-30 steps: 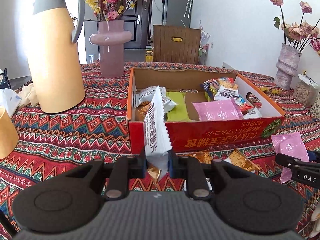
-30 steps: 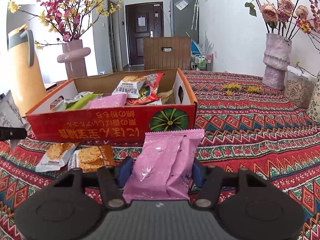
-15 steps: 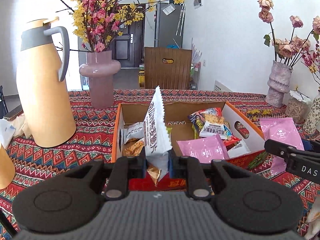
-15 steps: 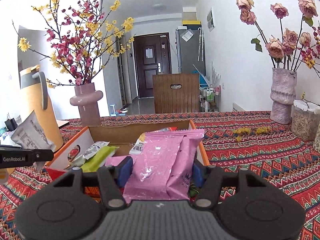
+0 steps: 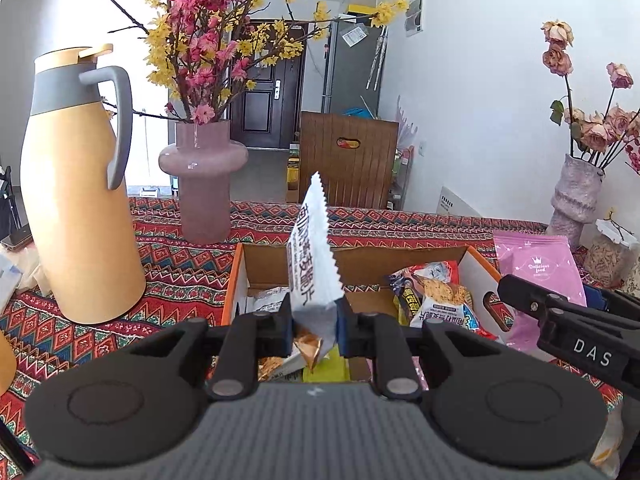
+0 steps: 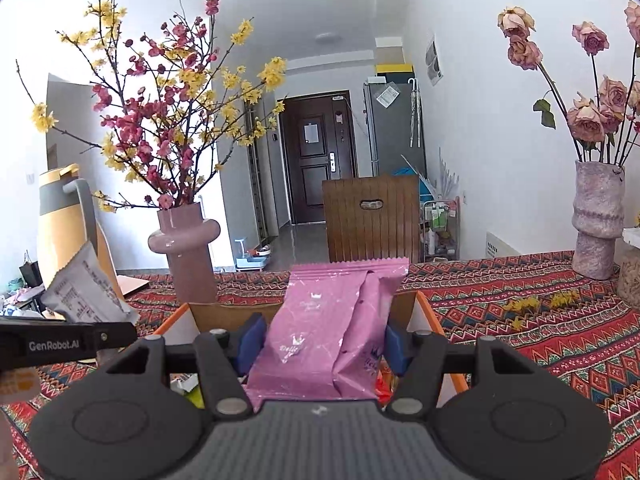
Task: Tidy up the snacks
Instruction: 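Close the left gripper on the white packet while both grippers carry packets over the box, then open both grippers to drop the packets into the box, then move both open grippers back over the loose biscuit packets, then grasp a white biscuit packet with the right gripper, then grasp another biscuit packet with the left gripper while the right gripper holds its packet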
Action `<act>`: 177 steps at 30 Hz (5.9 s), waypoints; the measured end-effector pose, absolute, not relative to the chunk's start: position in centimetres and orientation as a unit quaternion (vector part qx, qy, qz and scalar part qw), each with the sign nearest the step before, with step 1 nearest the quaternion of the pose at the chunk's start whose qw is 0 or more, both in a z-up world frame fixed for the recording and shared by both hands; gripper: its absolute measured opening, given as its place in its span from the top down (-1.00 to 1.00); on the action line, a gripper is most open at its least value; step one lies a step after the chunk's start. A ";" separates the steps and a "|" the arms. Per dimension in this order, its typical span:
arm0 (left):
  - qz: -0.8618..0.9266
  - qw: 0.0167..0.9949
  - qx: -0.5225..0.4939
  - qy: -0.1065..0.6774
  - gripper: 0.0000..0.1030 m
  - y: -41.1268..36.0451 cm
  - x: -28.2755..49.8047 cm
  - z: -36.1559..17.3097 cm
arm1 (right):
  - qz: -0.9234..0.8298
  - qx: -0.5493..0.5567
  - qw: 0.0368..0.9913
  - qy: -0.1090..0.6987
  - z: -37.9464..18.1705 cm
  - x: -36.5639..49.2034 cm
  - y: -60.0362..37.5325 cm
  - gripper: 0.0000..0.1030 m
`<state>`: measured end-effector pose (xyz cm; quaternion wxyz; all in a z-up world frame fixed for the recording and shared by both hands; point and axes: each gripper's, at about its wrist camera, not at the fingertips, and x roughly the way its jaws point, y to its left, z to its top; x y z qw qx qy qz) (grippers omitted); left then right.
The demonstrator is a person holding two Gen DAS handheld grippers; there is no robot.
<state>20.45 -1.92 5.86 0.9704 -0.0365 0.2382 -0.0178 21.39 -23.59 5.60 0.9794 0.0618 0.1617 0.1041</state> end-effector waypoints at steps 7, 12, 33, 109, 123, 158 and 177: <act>-0.008 0.970 -0.046 0.239 0.62 -1.8 22.6 4.5 | 0.109 0.066 0.979 0.158 3.8 22.9 -23.1 -0.16; 0.005 0.971 -0.039 0.237 0.61 -1.9 23.5 2.7 | 0.104 0.071 0.978 0.168 2.7 23.4 -23.4 -0.16; 0.022 0.976 -0.043 0.212 -0.22 -1.3 22.9 1.9 | 0.088 0.086 0.978 0.170 2.0 23.5 -24.0 -0.41; 0.029 0.965 -0.049 0.257 -1.00 2.9 13.3 -2.6 | 0.089 0.049 0.958 0.268 -1.8 14.9 -23.8 -1.00; 0.032 0.961 -0.073 0.264 -1.00 3.6 13.5 -2.7 | 0.122 0.001 0.939 0.323 -2.3 16.8 -19.7 -1.00; 0.033 0.959 -0.081 0.270 -1.00 3.9 13.6 -2.8 | 0.177 -0.039 0.914 0.362 -3.2 18.2 -17.3 -0.03; 0.044 0.956 -0.066 0.281 -1.00 3.5 13.9 -3.1 | 0.080 0.062 0.950 0.295 -3.0 17.3 -26.2 0.00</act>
